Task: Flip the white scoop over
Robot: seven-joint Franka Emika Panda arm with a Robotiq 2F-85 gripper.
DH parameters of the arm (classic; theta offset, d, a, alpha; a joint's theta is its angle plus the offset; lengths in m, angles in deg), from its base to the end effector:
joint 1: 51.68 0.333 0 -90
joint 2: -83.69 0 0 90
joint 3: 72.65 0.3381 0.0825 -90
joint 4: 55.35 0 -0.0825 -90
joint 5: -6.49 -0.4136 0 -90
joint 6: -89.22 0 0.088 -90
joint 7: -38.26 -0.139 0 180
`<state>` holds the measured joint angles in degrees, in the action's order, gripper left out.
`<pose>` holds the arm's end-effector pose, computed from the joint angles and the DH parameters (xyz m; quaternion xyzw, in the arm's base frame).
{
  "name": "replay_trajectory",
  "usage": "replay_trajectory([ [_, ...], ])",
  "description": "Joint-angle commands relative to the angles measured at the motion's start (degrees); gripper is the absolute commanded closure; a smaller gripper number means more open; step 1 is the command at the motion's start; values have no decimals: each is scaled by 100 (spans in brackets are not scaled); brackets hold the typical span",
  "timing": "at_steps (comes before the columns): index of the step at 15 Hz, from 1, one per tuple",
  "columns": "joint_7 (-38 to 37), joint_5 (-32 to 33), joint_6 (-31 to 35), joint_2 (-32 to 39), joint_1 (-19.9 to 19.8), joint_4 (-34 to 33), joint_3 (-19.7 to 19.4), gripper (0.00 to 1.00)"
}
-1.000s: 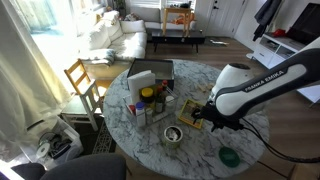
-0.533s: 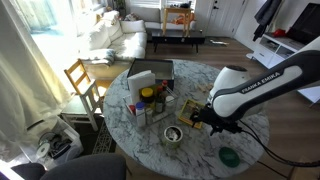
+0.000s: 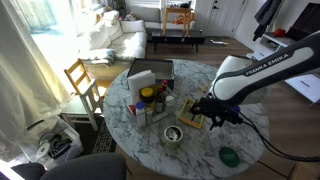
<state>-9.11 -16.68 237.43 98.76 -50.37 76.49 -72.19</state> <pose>0.5533 0.0166 0.1995 -0.8372 0.5359 0.0353 0.1035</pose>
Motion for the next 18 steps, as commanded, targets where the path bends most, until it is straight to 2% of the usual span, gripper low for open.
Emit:
replay_trajectory([
  [1, -31, 66, -325, -263, -181, 54, -301, 0],
  [7, 539, -438, -1168, -64, -689, -62, -474, 0],
  [10, 796, -927, -1481, 90, -862, -63, -457, 0],
  [13, 1007, -1519, -1554, 269, -949, -56, -440, 0],
  [18, 1328, -2355, -1302, 540, -928, -19, -516, 0],
])
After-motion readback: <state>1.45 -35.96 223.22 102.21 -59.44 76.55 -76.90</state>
